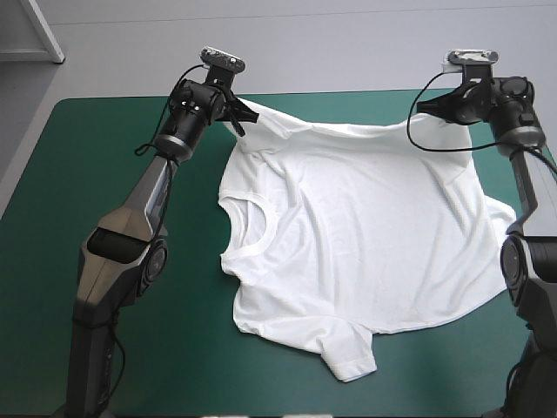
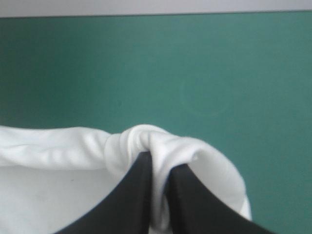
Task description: Fold the cloth
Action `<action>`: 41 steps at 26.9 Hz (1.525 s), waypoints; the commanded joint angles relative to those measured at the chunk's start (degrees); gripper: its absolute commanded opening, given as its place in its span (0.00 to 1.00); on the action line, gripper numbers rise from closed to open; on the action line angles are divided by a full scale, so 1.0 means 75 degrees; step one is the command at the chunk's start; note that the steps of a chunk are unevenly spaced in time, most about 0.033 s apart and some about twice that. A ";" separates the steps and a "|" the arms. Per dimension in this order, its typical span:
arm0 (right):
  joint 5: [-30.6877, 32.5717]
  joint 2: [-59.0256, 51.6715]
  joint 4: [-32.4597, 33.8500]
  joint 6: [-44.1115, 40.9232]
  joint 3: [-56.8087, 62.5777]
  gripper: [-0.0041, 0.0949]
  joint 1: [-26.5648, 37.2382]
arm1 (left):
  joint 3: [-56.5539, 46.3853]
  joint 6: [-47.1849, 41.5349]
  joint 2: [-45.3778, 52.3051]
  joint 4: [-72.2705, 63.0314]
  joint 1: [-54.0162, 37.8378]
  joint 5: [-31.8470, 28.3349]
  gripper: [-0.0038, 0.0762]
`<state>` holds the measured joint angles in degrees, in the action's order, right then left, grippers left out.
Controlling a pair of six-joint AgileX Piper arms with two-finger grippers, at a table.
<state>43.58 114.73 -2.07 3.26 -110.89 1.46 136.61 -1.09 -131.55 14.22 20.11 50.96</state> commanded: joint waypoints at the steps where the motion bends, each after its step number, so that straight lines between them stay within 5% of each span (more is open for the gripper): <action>1: -0.0613 -0.0133 -0.0926 0.0602 -0.0223 0.43 0.0090 | 0.0221 -0.0110 0.0361 -0.0326 -0.0072 -0.0588 0.20; 5: -0.0515 -0.0062 -0.1011 0.0549 -0.0223 0.85 0.0090 | 0.0250 -0.0095 0.0376 -0.0026 -0.0072 -0.0607 0.54; 9: -0.0070 -0.0427 -0.1068 0.0549 -0.0223 0.91 0.0090 | 0.0694 0.0253 0.0552 0.0288 -0.0072 0.0266 0.77; 13: 0.0613 -0.1231 -0.1192 0.0549 -0.0223 0.89 0.0090 | 0.1341 0.0445 0.0873 0.0405 -0.0072 0.1687 0.77; 17: 0.2158 -0.1984 -0.1334 0.0549 -0.0223 0.82 0.0090 | 0.1566 0.0717 0.1258 -0.0046 -0.0072 0.3045 0.77; 21: 0.3760 -0.2575 -0.1946 0.0506 -0.0142 0.75 -0.0040 | 0.1264 0.0717 0.1642 -0.1075 -0.0072 0.3047 0.77; 31: 0.3529 -0.4006 -0.1701 0.0437 0.2017 0.69 -0.1567 | 0.1036 0.0813 0.1402 -0.2561 -0.0514 0.3028 0.77; 41: 0.2469 -0.4303 -0.0451 -0.0231 0.4444 0.69 -0.4573 | 0.1036 0.0782 -0.0621 -0.2714 -0.0904 0.2808 0.77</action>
<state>65.33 84.83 -6.30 2.34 -77.95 -30.47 143.06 5.12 -138.24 -5.25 13.24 72.06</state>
